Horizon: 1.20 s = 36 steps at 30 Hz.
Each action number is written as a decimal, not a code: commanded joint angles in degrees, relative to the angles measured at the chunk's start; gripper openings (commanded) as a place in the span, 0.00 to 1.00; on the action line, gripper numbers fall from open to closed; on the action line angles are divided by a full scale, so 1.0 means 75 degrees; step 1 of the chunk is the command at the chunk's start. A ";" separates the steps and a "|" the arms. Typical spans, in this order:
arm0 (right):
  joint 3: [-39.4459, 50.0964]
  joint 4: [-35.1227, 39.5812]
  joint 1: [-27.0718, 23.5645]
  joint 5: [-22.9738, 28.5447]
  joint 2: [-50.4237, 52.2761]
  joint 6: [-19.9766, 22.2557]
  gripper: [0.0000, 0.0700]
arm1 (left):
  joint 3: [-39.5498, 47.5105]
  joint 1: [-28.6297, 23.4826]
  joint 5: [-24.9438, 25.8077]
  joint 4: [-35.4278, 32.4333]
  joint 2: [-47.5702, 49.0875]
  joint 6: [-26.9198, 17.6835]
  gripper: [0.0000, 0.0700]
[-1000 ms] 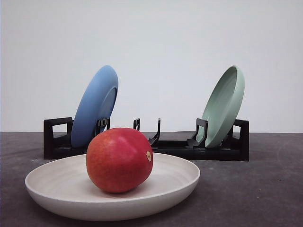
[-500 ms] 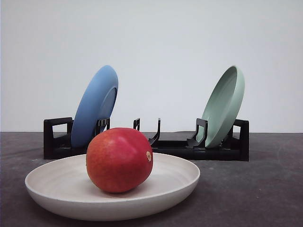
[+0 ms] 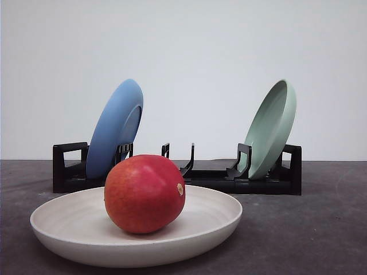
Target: Place pomegranate in white plate
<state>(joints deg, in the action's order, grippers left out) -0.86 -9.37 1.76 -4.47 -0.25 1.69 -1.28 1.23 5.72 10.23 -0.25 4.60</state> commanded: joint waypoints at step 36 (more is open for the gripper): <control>0.0035 0.0073 -0.0009 0.0001 0.0006 -0.0079 0.02 | 0.0079 -0.0015 -0.0020 0.0024 0.0012 -0.0003 0.00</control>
<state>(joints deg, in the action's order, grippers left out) -0.86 -9.37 1.76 -4.47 -0.25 1.67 -1.28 1.23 5.72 10.22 -0.25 4.60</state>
